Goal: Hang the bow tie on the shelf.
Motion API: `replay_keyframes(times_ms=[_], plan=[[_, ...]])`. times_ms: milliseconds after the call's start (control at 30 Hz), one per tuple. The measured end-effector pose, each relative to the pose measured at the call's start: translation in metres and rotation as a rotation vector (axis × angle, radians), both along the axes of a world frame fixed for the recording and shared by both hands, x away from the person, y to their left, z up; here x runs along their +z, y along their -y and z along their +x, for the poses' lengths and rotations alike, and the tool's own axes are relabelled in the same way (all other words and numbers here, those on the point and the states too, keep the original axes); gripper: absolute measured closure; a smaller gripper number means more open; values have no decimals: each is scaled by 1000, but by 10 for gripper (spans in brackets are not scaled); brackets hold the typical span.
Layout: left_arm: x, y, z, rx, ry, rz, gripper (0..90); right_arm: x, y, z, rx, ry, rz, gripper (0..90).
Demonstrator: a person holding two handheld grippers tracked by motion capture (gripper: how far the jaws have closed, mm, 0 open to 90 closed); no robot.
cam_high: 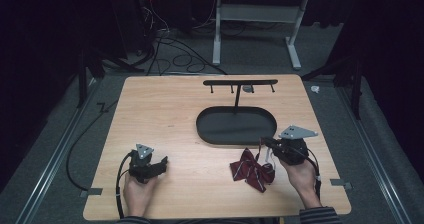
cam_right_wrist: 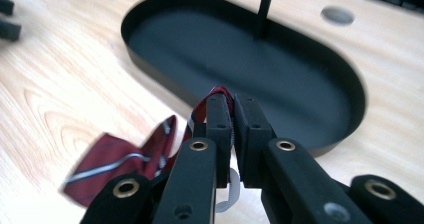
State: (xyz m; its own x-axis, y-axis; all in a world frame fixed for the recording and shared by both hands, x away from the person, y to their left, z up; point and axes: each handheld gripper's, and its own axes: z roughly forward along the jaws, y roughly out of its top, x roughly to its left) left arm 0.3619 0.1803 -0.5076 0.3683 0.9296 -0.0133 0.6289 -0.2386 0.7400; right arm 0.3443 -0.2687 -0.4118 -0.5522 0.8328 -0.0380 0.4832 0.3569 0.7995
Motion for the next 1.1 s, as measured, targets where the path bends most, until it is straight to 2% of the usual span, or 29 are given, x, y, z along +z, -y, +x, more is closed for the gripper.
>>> replay_keyframes(times_ms=[33, 167, 333, 600, 967, 1100], plan=[[0, 0, 0, 0, 0, 0, 274, 8, 1, 1, 4, 14, 3, 880], [0, 0, 0, 0, 0, 0, 274, 24, 1, 4, 15, 47, -11, 880], [0, 0, 0, 0, 0, 0, 274, 41, 0, 7, 20, 74, -7, 880], [0, 0, 0, 2, 1, -2, 274, 59, 0, 16, 21, 105, 0, 880], [0, 0, 0, 1, 1, -1, 274, 80, 0, 34, 15, 122, 6, 880], [0, 0, 0, 3, 2, -4, 274, 87, -2, 44, 9, 117, -5, 880]])
